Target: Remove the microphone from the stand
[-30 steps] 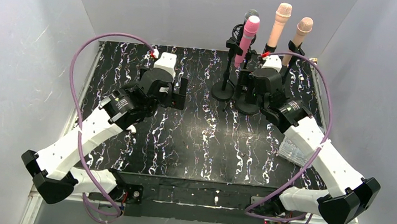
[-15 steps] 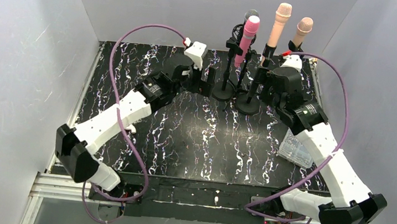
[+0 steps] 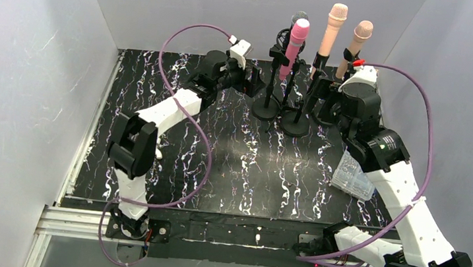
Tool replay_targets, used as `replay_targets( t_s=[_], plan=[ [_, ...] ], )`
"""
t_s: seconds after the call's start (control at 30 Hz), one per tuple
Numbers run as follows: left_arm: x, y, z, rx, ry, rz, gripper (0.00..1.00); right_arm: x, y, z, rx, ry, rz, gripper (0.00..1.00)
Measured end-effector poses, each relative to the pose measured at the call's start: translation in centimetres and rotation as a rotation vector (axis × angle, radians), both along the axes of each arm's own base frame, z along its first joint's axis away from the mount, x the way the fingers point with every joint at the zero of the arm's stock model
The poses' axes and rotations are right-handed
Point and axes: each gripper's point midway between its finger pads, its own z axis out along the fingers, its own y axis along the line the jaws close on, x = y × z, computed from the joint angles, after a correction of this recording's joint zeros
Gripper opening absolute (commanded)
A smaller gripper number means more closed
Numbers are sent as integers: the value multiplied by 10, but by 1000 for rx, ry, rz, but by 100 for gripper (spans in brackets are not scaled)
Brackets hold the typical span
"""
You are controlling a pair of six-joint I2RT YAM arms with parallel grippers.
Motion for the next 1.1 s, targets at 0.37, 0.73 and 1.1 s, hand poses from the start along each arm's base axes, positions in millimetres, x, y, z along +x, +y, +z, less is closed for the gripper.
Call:
replay_targets(
  t_s=[0.37, 0.73, 1.1],
  plan=[
    [35, -22, -52, -60, -104, -171, 79, -1, 1, 12, 5, -24, 15, 100],
    [50, -47, -90, -106, -126, -266, 70, -1, 3, 14, -3, -28, 33, 100],
    [59, -61, -78, -173, -174, -298, 59, 0, 5, 11, -5, -20, 41, 100]
  ],
)
